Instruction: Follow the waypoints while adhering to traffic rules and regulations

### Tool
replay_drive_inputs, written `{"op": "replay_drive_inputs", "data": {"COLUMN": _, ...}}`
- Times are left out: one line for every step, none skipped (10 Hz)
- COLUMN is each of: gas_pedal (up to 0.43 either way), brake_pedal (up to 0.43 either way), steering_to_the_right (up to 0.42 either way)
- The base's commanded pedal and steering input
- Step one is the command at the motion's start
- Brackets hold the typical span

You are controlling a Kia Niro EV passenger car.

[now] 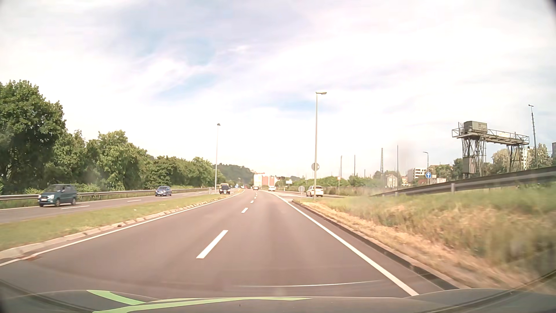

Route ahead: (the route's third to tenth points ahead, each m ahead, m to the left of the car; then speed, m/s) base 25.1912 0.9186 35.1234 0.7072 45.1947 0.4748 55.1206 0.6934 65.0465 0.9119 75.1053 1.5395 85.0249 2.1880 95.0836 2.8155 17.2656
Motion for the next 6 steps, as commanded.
{"op": "replay_drive_inputs", "data": {"gas_pedal": 0.087, "brake_pedal": 0.0, "steering_to_the_right": -0.008}}
{"op": "replay_drive_inputs", "data": {"gas_pedal": 0.087, "brake_pedal": 0.0, "steering_to_the_right": -0.008}}
{"op": "replay_drive_inputs", "data": {"gas_pedal": 0.087, "brake_pedal": 0.0, "steering_to_the_right": -0.007}}
{"op": "replay_drive_inputs", "data": {"gas_pedal": 0.087, "brake_pedal": 0.0, "steering_to_the_right": -0.008}}
{"op": "replay_drive_inputs", "data": {"gas_pedal": 0.087, "brake_pedal": 0.0, "steering_to_the_right": -0.007}}
{"op": "replay_drive_inputs", "data": {"gas_pedal": 0.087, "brake_pedal": 0.0, "steering_to_the_right": -0.007}}
